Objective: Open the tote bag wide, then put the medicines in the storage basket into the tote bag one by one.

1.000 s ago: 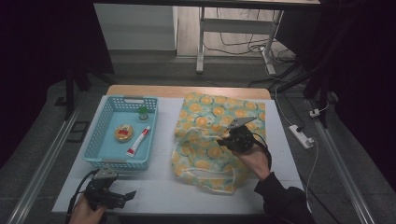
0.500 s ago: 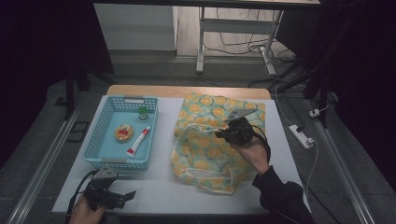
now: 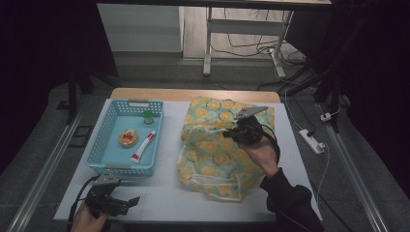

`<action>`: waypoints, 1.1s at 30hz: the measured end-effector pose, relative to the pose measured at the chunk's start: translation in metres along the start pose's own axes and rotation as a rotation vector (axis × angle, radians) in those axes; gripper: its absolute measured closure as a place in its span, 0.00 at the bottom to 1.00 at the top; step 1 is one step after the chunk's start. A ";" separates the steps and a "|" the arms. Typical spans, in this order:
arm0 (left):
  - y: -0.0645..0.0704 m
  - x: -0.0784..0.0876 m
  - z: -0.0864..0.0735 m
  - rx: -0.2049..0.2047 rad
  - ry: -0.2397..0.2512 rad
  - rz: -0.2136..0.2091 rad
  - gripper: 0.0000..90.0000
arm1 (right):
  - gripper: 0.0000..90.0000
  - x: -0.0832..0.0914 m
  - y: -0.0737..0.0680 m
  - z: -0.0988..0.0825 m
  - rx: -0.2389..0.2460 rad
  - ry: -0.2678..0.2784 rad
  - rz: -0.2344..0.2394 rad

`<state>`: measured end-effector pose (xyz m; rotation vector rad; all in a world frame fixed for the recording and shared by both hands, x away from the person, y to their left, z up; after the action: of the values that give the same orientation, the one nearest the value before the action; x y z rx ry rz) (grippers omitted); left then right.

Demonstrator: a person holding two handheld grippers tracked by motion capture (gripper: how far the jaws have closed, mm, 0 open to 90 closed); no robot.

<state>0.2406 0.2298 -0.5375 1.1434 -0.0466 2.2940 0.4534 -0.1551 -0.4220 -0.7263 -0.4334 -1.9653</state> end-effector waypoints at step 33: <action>-0.005 0.005 -0.002 0.042 0.049 -0.009 0.00 | 0.99 0.006 0.001 0.018 -0.002 0.038 -0.016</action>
<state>0.2393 0.2370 -0.5356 1.1048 0.0254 2.3241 0.4573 -0.1490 -0.4048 -0.6870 -0.4158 -1.9915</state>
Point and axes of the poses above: each handheld gripper's, and its own axes: x roughly backward along the jaws, z roughly out of its top, y roughly to its right, the point moved 2 cm from there along -x, roughly forward along the jaws, and after that the axes turned 1 degree about x, right-handed, at the moved point
